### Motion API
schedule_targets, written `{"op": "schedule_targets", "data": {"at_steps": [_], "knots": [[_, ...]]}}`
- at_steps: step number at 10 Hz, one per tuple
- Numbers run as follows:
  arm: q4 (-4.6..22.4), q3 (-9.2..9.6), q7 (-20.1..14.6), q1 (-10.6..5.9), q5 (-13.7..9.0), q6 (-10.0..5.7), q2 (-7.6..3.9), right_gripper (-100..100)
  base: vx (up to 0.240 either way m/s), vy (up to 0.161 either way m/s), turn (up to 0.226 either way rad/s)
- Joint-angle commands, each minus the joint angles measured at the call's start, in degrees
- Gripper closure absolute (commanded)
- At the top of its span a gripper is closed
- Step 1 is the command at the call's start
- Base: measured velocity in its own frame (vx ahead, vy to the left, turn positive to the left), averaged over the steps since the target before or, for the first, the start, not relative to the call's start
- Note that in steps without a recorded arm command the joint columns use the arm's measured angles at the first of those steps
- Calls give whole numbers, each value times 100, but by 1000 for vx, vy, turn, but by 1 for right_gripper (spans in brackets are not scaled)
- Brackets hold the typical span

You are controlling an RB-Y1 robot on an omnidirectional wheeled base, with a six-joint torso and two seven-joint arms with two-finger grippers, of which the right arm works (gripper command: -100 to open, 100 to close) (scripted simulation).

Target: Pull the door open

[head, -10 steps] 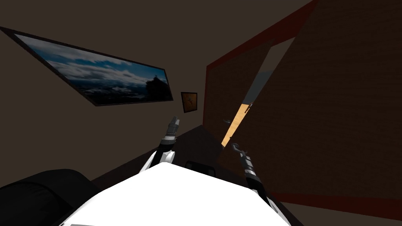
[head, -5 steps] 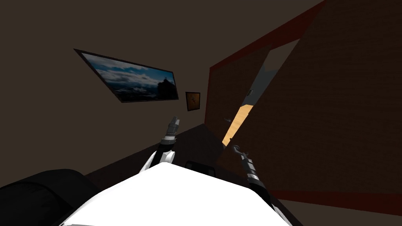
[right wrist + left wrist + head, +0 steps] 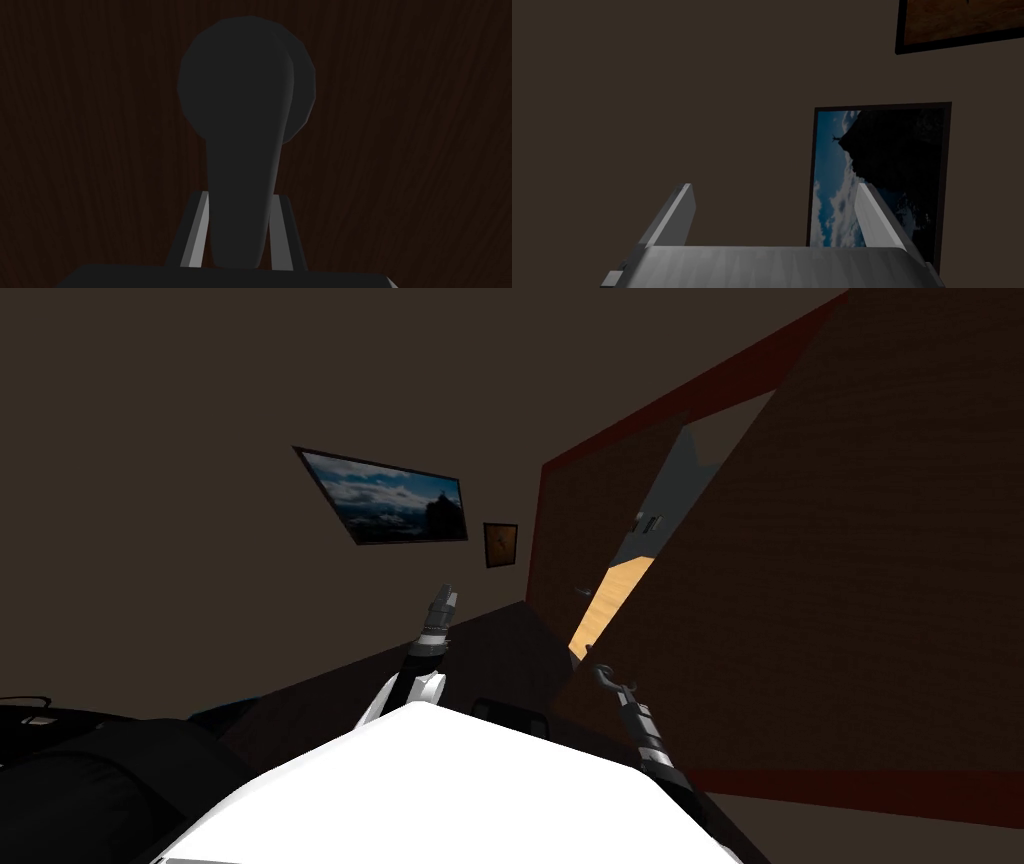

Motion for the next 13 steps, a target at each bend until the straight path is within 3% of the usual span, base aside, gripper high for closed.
{"op": "schedule_targets", "data": {"at_steps": [1,2,3,9,10,12,13], "knots": [[66,93,-79,30,46,-183,-15,100,-194,-49,114],[23,36,-50,38,17,-91,-34,100,-86,-20,11],[48,126,-102,196,75,-328,-75,100,-81,-13,56],[75,374,-234,629,237,-1015,-202,100,-100,-37,42],[75,374,-234,629,237,-1015,-202,100,-57,-35,5],[86,482,-291,816,307,-1311,-257,100,-62,-43,45],[88,506,-304,859,323,-1380,-270,100,-76,-74,45]]}}
